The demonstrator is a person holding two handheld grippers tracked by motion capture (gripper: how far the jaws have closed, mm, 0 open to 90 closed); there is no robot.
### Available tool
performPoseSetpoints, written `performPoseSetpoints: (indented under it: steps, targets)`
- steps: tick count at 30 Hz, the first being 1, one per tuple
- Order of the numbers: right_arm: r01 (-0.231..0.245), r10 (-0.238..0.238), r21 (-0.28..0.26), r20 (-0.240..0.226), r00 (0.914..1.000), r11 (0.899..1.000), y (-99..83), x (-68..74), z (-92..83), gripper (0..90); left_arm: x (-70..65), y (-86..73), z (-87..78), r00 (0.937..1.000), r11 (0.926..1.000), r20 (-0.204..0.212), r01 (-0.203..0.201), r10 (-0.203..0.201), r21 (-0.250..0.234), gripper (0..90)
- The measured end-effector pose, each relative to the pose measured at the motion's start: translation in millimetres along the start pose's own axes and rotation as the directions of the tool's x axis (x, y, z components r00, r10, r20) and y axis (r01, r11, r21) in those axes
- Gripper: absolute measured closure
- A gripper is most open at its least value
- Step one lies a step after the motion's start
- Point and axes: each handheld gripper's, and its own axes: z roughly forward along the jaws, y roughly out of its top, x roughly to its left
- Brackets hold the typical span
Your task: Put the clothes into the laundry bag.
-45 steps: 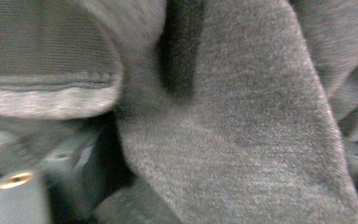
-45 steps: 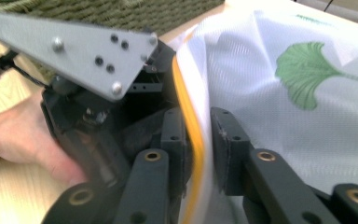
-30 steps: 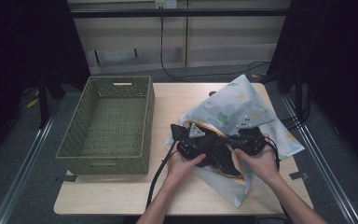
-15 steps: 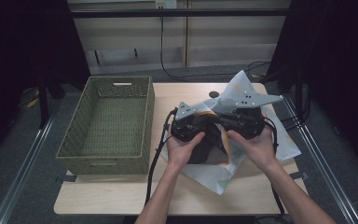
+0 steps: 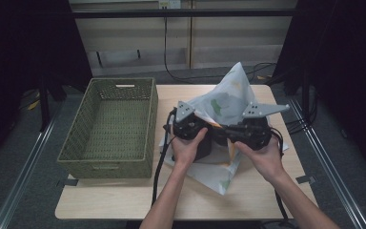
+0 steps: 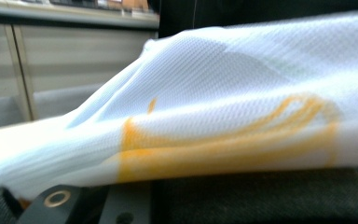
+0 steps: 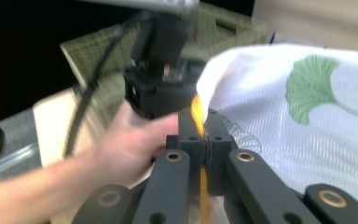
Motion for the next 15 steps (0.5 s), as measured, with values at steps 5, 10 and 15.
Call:
performPoseSetpoints:
  steps: [5, 10, 15]
  targets:
    - [-0.048, 0.045, 0.090, 0.035, 0.9984, 0.995, -44.4, -19.1, 15.6, 88.8, 0.8, -27.6, 20.5, 0.9981, 0.9911, 0.050, -0.042, 0.036, 0.126, 63.5]
    - [-0.081, 0.073, 0.172, 0.050, 0.9961, 0.982, -74.8, -29.7, 28.0, 88.8, 0.9, -47.5, 28.6, 0.9969, 0.9819, 0.057, -0.063, 0.054, 0.179, 60.3]
    - [-0.083, 0.074, 0.187, 0.054, 0.9958, 0.979, -82.2, -31.2, 33.3, 88.7, 0.2, -62.4, 32.0, 0.9967, 0.9661, 0.064, -0.065, 0.051, 0.250, 55.2]
